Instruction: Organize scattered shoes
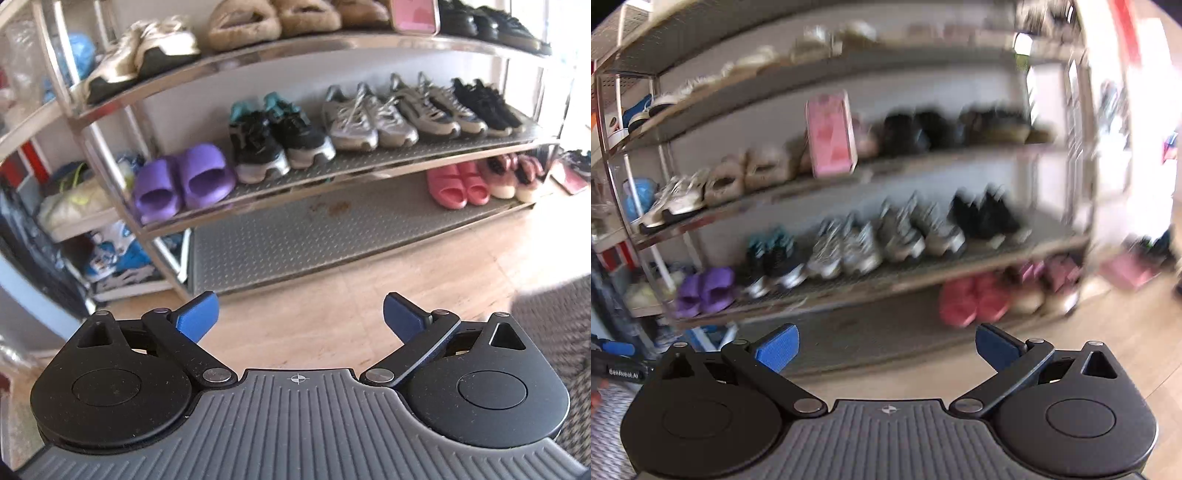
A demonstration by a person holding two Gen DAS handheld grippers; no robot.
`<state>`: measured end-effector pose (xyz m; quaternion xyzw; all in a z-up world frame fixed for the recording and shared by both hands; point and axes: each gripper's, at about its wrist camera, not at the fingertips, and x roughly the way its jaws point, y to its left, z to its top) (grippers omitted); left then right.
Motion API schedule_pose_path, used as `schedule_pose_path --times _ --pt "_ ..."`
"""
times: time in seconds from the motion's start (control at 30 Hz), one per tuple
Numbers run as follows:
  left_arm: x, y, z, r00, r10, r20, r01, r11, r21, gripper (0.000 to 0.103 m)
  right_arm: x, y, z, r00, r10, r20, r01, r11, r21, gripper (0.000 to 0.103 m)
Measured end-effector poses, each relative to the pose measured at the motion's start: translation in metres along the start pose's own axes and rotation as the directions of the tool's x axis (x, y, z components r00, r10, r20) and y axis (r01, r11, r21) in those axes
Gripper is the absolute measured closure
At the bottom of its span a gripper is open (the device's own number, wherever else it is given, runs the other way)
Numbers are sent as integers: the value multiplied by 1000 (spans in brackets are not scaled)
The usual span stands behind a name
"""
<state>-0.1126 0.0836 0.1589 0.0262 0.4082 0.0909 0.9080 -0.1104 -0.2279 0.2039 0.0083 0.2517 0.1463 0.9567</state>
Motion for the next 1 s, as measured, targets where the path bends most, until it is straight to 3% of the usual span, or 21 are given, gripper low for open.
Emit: schedule_pose_path --times 0.1,0.2,0.33,0.57,1.0 --pt "7 -1 -1 1000 11 -14 -12 999 -34 4 38 -10 -1 996 54 -65 -53 998 22 1" --pt "8 -8 5 999 19 28 -18 999 -35 3 65 -10 4 991 55 -122 -59 998 -33 1" --pt "25 -9 12 1000 -5 -13 4 1000 -21 1 85 -14 9 985 56 -164 -57 998 -6 1" --pt "31 -13 14 1000 -3 -5 3 1000 -19 1 89 -5 5 984 -17 -179 13 1000 -19 1" --pt "32 -21 14 1000 -5 5 5 1000 -7 1 81 -3 1 982 -39 -186 40 999 -2 1"
